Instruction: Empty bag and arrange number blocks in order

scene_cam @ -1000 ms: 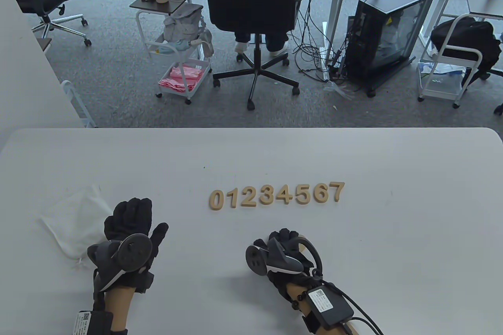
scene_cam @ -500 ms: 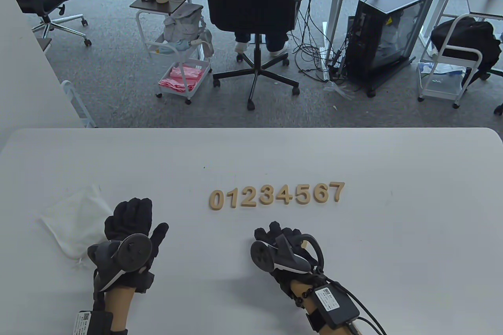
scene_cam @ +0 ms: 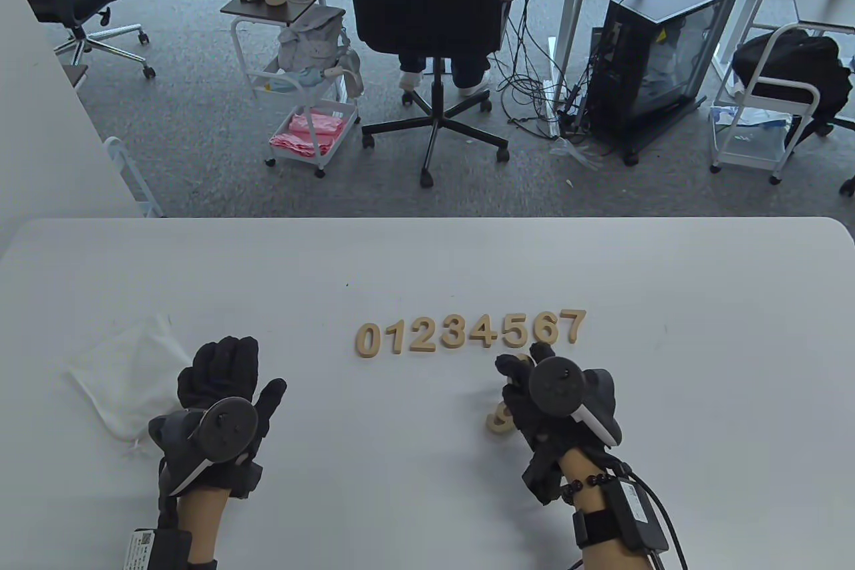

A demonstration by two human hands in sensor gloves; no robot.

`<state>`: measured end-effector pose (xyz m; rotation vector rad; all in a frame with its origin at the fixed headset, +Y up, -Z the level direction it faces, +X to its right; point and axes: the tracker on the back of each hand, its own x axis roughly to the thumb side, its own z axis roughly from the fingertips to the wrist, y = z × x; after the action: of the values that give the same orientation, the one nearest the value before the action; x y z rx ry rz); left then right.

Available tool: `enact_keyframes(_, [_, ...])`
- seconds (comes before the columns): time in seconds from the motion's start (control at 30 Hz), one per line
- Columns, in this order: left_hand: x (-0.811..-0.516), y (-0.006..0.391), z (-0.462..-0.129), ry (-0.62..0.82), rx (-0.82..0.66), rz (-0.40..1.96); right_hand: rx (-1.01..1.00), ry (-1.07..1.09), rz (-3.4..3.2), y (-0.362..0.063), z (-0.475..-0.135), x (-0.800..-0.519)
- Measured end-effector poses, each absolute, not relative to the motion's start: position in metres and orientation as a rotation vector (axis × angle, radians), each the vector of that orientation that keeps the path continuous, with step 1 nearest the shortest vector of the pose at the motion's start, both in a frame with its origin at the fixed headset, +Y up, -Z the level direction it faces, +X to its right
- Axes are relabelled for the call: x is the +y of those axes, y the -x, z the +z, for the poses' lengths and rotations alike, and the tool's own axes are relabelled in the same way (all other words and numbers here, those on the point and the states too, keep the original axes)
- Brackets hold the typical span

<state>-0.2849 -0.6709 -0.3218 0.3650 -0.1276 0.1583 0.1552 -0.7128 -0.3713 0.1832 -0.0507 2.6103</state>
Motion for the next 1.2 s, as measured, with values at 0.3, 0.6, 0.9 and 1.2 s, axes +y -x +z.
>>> enact_keyframes(0.3, [-0.67, 0.285, -0.322, -0.371, -0.13, 0.16, -0.308, 0.011, 2.657, -0.201, -0.369, -0.7])
enact_keyframes(0.6, [-0.669, 0.286, -0.322, -0.381, -0.132, 0.154, -0.515, 0.117, 2.635, -0.23, -0.371, -0.69])
enact_keyframes(0.9, [-0.671, 0.285, -0.322, -0.373, -0.125, 0.141, -0.436, 0.185, 2.885, -0.257, -0.405, -0.695])
enact_keyframes(1.2, [-0.671, 0.286, -0.322, -0.366, -0.115, 0.139, -0.254, 0.295, 2.995, -0.266, -0.453, -0.715])
